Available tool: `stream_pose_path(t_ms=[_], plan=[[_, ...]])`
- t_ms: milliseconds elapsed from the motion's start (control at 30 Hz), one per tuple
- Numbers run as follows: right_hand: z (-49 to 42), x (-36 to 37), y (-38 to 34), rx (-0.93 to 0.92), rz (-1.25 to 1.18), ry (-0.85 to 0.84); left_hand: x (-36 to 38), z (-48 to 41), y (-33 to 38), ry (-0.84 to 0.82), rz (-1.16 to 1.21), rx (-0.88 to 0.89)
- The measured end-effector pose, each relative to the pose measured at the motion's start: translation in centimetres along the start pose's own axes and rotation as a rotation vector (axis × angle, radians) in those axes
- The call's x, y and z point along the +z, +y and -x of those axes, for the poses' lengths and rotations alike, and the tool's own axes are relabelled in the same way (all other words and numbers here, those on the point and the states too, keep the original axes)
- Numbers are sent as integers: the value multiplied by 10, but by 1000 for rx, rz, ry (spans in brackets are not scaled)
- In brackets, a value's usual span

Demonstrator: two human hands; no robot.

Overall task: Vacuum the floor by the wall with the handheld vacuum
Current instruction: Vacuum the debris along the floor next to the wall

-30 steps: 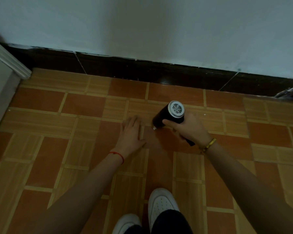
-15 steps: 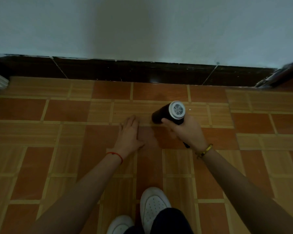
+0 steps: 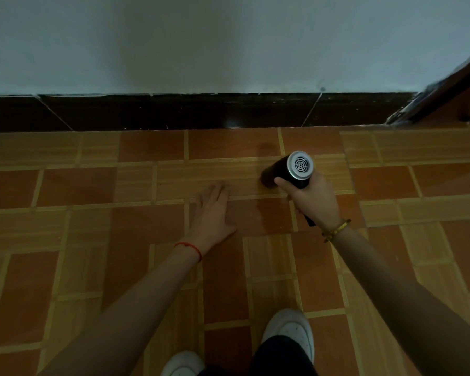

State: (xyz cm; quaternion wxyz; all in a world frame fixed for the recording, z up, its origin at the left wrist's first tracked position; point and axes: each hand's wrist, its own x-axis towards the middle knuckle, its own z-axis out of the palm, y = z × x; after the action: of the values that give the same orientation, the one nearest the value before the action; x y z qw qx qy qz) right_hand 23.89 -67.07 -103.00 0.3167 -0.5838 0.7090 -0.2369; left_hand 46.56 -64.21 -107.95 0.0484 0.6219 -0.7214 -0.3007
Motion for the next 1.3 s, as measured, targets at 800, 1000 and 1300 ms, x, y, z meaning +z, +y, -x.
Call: stream_pose_path(t_ms=[800,1000,1300], plan=[[-31,-32,17,132,-38,3,1,-9,22,-41,-18,53],[-28,-37,23,137,-40,153,7,-14,32,-53,-7,71],[-32,-25,7,88,-40,-62,9,-14,28,-36,-24,70]])
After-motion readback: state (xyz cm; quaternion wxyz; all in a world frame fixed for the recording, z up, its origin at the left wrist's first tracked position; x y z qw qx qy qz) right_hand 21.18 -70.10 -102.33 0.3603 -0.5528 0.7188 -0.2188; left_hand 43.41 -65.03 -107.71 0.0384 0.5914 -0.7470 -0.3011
